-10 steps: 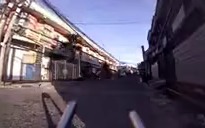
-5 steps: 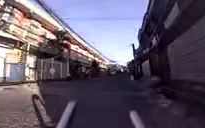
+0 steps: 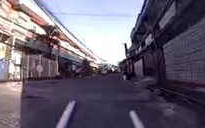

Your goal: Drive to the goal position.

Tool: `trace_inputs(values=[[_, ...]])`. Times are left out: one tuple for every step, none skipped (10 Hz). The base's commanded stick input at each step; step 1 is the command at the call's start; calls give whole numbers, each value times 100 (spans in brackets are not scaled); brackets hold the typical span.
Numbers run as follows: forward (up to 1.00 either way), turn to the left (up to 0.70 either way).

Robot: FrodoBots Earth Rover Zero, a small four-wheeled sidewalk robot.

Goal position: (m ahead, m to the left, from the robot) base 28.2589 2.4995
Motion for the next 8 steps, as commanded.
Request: trace_inputs(values=[[85, -34], [85, -34], [85, -34], [85, -34], [85, -27], [85, -7], [85, 0], [85, 0]])
